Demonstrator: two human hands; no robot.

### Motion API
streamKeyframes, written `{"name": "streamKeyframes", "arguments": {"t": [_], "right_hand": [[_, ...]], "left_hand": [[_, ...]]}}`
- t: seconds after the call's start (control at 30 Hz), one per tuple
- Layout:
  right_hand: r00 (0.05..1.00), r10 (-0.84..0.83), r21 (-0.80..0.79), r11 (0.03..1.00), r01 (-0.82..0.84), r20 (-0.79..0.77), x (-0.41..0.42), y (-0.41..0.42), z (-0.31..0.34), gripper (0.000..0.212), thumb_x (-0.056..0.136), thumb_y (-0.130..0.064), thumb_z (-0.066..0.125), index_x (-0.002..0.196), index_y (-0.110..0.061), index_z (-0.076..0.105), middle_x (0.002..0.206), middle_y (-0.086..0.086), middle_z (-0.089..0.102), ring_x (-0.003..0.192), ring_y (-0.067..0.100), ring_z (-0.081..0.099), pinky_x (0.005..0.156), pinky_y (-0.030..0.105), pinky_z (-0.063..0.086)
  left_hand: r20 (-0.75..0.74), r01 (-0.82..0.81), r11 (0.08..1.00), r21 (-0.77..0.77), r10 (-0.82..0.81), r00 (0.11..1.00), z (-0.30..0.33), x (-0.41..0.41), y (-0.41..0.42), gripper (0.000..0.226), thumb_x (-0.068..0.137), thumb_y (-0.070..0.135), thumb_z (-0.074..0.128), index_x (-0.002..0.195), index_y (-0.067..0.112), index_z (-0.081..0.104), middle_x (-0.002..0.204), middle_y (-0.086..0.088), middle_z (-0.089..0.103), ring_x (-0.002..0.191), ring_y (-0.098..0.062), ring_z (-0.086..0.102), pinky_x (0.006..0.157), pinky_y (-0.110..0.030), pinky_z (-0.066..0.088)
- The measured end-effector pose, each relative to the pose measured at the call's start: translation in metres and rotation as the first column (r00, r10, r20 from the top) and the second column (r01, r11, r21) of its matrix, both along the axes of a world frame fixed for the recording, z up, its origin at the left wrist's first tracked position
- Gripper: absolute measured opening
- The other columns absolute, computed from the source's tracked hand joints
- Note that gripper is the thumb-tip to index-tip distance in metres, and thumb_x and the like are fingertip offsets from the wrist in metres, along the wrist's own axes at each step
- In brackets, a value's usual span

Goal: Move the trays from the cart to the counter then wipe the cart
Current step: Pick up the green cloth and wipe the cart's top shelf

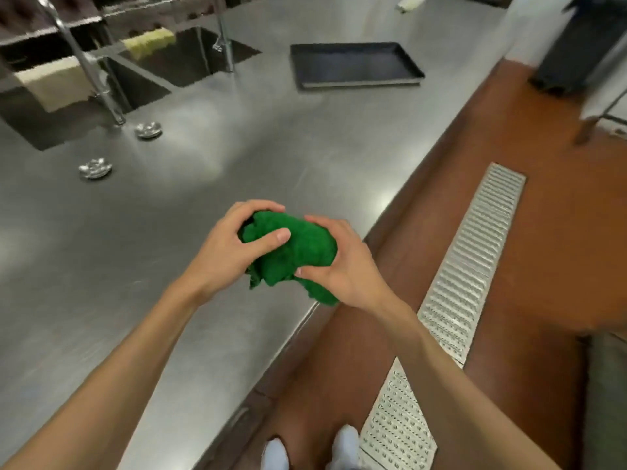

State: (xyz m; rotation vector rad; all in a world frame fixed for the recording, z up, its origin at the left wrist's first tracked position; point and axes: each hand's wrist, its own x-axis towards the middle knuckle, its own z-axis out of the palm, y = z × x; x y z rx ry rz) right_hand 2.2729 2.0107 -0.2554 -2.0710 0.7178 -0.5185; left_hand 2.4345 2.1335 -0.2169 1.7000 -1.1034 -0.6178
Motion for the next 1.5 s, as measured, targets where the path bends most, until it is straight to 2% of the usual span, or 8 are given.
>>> {"name": "streamKeyframes", "arguments": {"t": [0.17, 0.27, 0.43, 0.7, 0.8, 0.9, 1.2, 1.5], "right_hand": [[0.935, -0.35, -0.039, 0.935, 0.352, 0.051, -0.172, -0.006, 0.021, 0.079, 0.062, -0.035, 0.085, 0.134, -0.035, 0.052, 0.124, -0.008, 0.053, 0.12, 0.016, 0.048, 0.106, 0.032, 0.04], [0.827, -0.557, -0.034, 0.827, 0.561, 0.076, -0.3, 0.006, 0.03, 0.076, 0.063, -0.037, 0.083, 0.132, -0.038, 0.051, 0.123, -0.009, 0.052, 0.12, 0.017, 0.049, 0.103, 0.032, 0.042], [0.535, -0.84, -0.116, 0.525, 0.843, 0.088, -0.535, 0.058, 0.039, 0.078, 0.062, -0.04, 0.083, 0.133, -0.032, 0.053, 0.122, -0.001, 0.055, 0.117, 0.02, 0.053, 0.102, 0.041, 0.045], [0.079, -0.995, -0.208, 0.063, 0.976, 0.069, -0.834, 0.179, 0.074, 0.08, 0.062, -0.034, 0.088, 0.134, -0.03, 0.055, 0.124, -0.002, 0.056, 0.119, 0.02, 0.053, 0.106, 0.042, 0.043], [-0.03, -0.997, -0.225, -0.046, 0.973, 0.073, -0.9, 0.208, 0.079, 0.08, 0.061, -0.036, 0.085, 0.135, -0.035, 0.053, 0.122, -0.005, 0.055, 0.117, 0.021, 0.052, 0.104, 0.043, 0.043], [-0.116, -0.989, -0.218, -0.133, 0.967, 0.09, -0.954, 0.216, 0.077, 0.081, 0.062, -0.036, 0.084, 0.135, -0.039, 0.051, 0.124, -0.008, 0.054, 0.119, 0.019, 0.051, 0.104, 0.041, 0.044], [-0.175, -0.981, -0.196, -0.187, 0.962, 0.08, -1.101, 0.11, 0.079, 0.08, 0.068, -0.028, 0.086, 0.14, -0.034, 0.051, 0.124, -0.005, 0.052, 0.12, 0.014, 0.048, 0.102, 0.03, 0.039], [-0.058, -0.997, -0.164, -0.05, 0.985, -0.045, -1.195, -0.047, 0.047, 0.084, 0.068, -0.032, 0.086, 0.142, -0.036, 0.047, 0.124, -0.002, 0.05, 0.122, 0.021, 0.043, 0.1, 0.032, 0.034]], "left_hand": [[0.072, 0.357, 0.934, -0.011, -0.355, 0.932, 0.03, -0.138, -0.079, 0.046, 0.069, 0.049, 0.072, 0.11, 0.03, 0.068, 0.113, 0.007, 0.064, 0.105, -0.003, 0.061, 0.099, -0.037, 0.049], [0.129, 0.581, 0.814, -0.021, -0.574, 0.809, 0.042, -0.258, -0.119, 0.047, 0.069, 0.052, 0.071, 0.11, 0.031, 0.068, 0.113, 0.007, 0.065, 0.106, -0.006, 0.061, 0.099, -0.037, 0.048], [0.206, 0.857, 0.516, -0.013, -0.837, 0.507, 0.051, -0.507, -0.143, 0.031, 0.08, 0.034, 0.078, 0.108, 0.035, 0.067, 0.113, 0.012, 0.063, 0.107, -0.003, 0.057, 0.097, -0.037, 0.049], [0.166, 0.985, 0.09, -0.15, -0.979, 0.115, 0.065, -0.853, -0.097, 0.043, 0.074, 0.047, 0.075, 0.113, 0.03, 0.067, 0.114, 0.005, 0.064, 0.109, -0.008, 0.06, 0.098, -0.039, 0.051], [0.149, 0.986, -0.034, -0.161, -0.989, -0.009, 0.068, -0.94, -0.083, 0.036, 0.078, 0.036, 0.078, 0.111, 0.029, 0.067, 0.113, 0.01, 0.063, 0.107, -0.001, 0.058, 0.096, -0.028, 0.048], [0.141, 0.974, -0.126, -0.187, -0.985, -0.1, 0.069, -1.01, -0.085, 0.036, 0.074, 0.044, 0.076, 0.108, 0.037, 0.066, 0.112, 0.007, 0.063, 0.107, -0.003, 0.059, 0.094, -0.026, 0.048], [0.06, 0.97, -0.137, -0.203, -0.99, -0.127, 0.071, -1.167, -0.19, 0.033, 0.078, 0.028, 0.077, 0.11, 0.028, 0.069, 0.115, 0.002, 0.064, 0.109, -0.014, 0.061, 0.096, -0.045, 0.052], [-0.005, 0.998, -0.012, -0.069, -1.0, -0.012, 0.042, -1.238, -0.333, 0.029, 0.084, 0.023, 0.075, 0.111, 0.03, 0.067, 0.117, 0.004, 0.061, 0.108, -0.013, 0.061, 0.093, -0.042, 0.055]]}}
